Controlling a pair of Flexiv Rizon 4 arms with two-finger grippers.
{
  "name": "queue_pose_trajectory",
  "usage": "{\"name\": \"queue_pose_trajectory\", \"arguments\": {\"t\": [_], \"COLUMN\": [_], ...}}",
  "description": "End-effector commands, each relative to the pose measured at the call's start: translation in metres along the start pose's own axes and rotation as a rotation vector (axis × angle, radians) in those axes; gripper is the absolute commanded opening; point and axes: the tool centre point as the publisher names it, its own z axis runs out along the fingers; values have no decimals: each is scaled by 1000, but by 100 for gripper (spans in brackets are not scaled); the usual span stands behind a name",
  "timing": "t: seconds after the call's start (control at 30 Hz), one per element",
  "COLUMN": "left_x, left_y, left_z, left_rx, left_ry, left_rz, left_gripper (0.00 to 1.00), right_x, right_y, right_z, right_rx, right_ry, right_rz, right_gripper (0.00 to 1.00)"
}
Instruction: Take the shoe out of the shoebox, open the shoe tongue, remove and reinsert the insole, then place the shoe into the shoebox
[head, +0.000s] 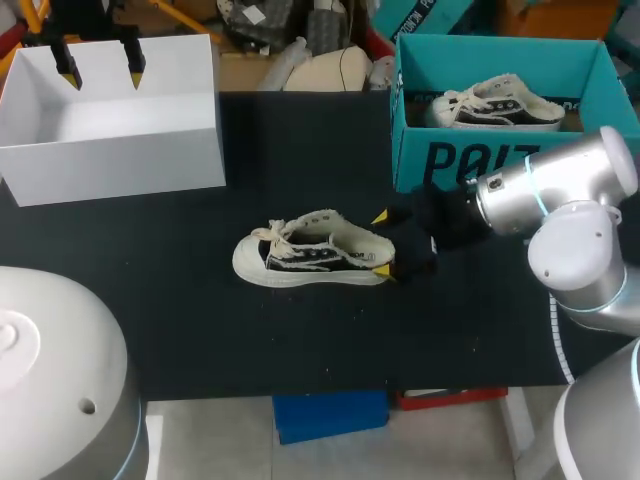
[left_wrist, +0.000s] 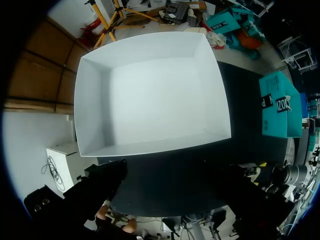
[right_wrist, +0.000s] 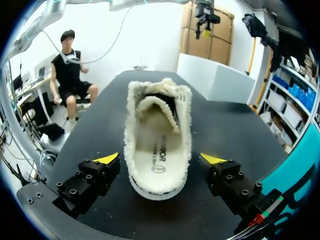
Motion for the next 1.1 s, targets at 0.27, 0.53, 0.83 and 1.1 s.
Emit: {"name": "queue_pose_trajectory", "arguments": {"t": [0.27,0.53,0.83,1.1], "left_x": [1,1,1,1], "left_y": [1,1,1,1], "left_z": [-1,-1,-1,-1], "left_rx": [-1,-1,-1,-1], "left_ry": [-2,-2,-2,-2], "left_rz": [-2,-2,-2,-2], "left_gripper": [100,100,100,100], "right_x": [-5,-1,3,3], "right_y": [-11,-14,-17,-18], "right_z": [16,26,33,34], "right_rx": [-41,-64,-82,-76], "right_ry": [20,24,37,39], "right_rz": [14,26,42,46], "right_gripper": [100,100,75,0]}}
